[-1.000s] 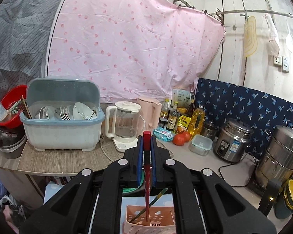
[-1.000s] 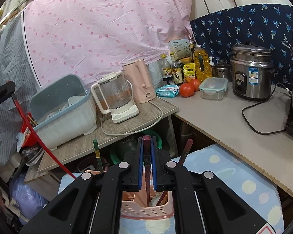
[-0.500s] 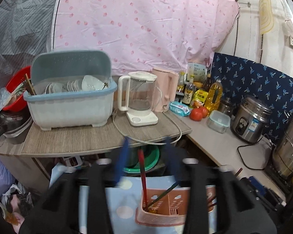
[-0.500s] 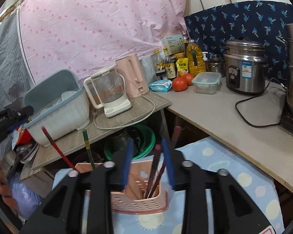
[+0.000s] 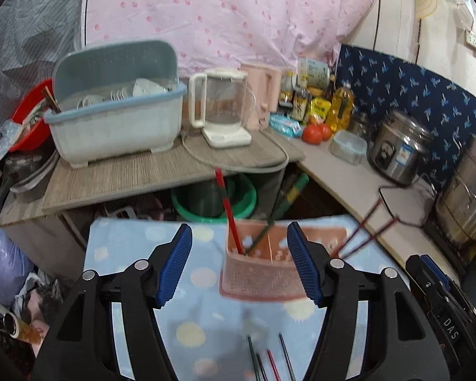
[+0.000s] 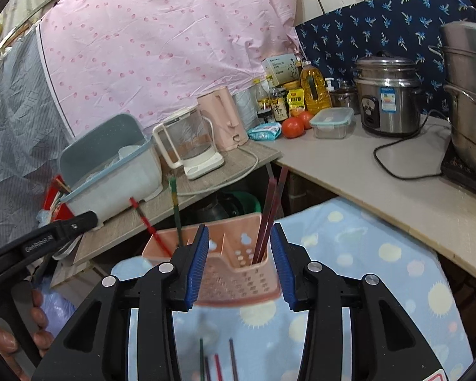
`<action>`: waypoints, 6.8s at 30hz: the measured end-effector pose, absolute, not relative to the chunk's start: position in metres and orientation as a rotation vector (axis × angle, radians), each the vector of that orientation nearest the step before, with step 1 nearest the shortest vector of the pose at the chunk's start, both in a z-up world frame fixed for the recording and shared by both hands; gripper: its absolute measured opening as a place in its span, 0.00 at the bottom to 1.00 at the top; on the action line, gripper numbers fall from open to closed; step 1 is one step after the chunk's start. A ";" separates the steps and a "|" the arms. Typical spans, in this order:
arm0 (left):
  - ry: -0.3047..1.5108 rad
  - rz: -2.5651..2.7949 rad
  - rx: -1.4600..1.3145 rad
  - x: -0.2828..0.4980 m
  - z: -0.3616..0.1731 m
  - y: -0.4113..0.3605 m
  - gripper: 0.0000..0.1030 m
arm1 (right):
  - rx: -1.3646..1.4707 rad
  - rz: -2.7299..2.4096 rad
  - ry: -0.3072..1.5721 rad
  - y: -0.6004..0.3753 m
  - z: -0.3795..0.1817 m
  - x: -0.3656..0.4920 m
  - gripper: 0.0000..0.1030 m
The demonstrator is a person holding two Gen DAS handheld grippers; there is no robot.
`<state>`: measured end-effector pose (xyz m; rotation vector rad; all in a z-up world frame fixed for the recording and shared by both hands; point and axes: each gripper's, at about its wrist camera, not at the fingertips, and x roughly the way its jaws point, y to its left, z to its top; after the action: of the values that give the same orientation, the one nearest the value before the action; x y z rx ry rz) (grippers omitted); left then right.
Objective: Organize utensils
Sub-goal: 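Move both open tools back over the remaining chopsticks on the cloth, then grasp the green chopstick with the left tool while the right tool grasps the brown chopstick, then carry both chopsticks to the pink holder and release them inside with both tools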
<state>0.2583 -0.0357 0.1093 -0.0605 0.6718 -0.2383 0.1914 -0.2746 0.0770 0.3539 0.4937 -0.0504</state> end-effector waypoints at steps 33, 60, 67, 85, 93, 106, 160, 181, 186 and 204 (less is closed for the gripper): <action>0.955 -0.271 0.080 0.098 -0.004 -0.046 0.57 | 0.252 -0.014 0.745 -0.216 -0.027 0.031 0.39; 1.151 -0.287 0.076 0.072 -0.085 -0.039 0.57 | 0.166 0.001 0.925 -0.196 -0.105 0.035 0.16; 1.161 -0.305 0.070 0.073 -0.087 -0.044 0.57 | 0.158 -0.004 0.919 -0.200 -0.106 0.036 0.09; 1.117 -0.307 0.135 0.070 -0.092 -0.057 0.42 | 0.176 -0.007 0.918 -0.205 -0.106 0.033 0.07; 1.129 -0.349 0.111 0.068 -0.088 -0.054 0.08 | 0.191 -0.004 0.893 -0.207 -0.094 0.026 0.07; 1.034 -0.361 0.073 0.062 -0.038 -0.038 0.07 | 0.231 0.005 0.765 -0.214 -0.040 0.015 0.07; 0.625 -0.320 0.038 0.222 0.163 -0.048 0.06 | 0.269 0.009 0.344 -0.258 0.166 0.168 0.07; 1.187 -0.410 0.079 0.084 -0.062 -0.045 0.32 | 0.357 -0.015 0.411 -0.272 0.115 0.064 0.07; 1.261 -0.435 0.083 0.050 -0.082 -0.039 0.32 | 0.367 -0.018 0.417 -0.272 0.110 0.050 0.07; 1.245 -0.453 0.119 0.033 -0.086 -0.044 0.09 | 0.374 -0.002 0.422 -0.264 0.104 0.036 0.07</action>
<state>0.0330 -0.0435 -0.0863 0.1192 1.2453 -0.4534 0.0357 -0.2640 0.1042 0.3735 0.4220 -0.0023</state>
